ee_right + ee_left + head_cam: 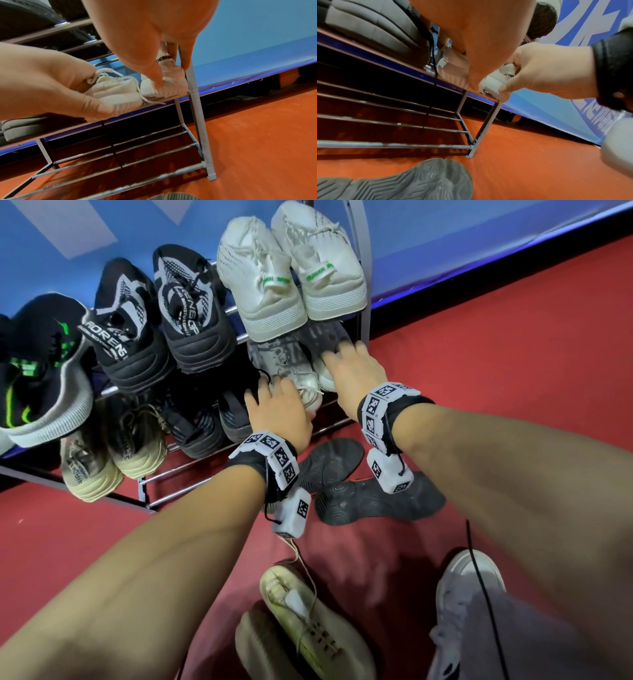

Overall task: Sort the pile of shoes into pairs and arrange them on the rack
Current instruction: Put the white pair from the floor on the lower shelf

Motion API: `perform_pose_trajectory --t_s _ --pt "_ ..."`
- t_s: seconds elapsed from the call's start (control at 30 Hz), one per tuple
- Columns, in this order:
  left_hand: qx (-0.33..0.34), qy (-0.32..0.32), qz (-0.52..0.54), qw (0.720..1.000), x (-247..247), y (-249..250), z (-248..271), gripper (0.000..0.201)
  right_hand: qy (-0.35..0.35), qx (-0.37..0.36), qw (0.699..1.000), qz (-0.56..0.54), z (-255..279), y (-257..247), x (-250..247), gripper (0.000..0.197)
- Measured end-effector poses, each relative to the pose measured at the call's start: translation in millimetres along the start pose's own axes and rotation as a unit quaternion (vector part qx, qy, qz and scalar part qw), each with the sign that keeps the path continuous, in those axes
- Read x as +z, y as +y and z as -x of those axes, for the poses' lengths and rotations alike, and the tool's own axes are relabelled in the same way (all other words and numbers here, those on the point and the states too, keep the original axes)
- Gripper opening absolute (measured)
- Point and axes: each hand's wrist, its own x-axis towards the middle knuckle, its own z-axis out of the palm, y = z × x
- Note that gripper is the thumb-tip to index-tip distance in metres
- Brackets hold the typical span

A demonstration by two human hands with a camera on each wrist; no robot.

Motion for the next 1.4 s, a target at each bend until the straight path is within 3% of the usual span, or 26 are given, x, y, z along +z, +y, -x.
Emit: perform_pose_trajectory --t_s 0.23,0.47,0.6,0.8,0.93,1.4 --pt "-0.013 -0.008 0.000 1.000 4 0 -1 0.059 -0.042 0.015 0.998 0.032 -6 -4 -6 0.040" --pt "-0.003 -0.016 0.010 1.000 3 -7 3 0.059 -0.054 0.034 0.998 -0.006 4 -6 -9 0.033" --pt "0.006 -0.004 0.012 1.000 1 -10 6 0.062 -0.083 0.015 0.996 -0.006 3 -5 -15 0.031" --pt "0.016 0.036 0.012 0.999 -2 -2 8 0.070 -0.053 -0.011 0.998 -0.043 -4 4 -17 0.037" --pt "0.013 0.020 0.005 1.000 2 2 4 0.070 -0.051 -0.016 0.998 -0.046 -4 0 -13 0.043" --pt "0.027 -0.013 0.020 0.999 4 -12 -22 0.052 -0.051 0.039 0.996 -0.057 -6 -8 -12 0.033"
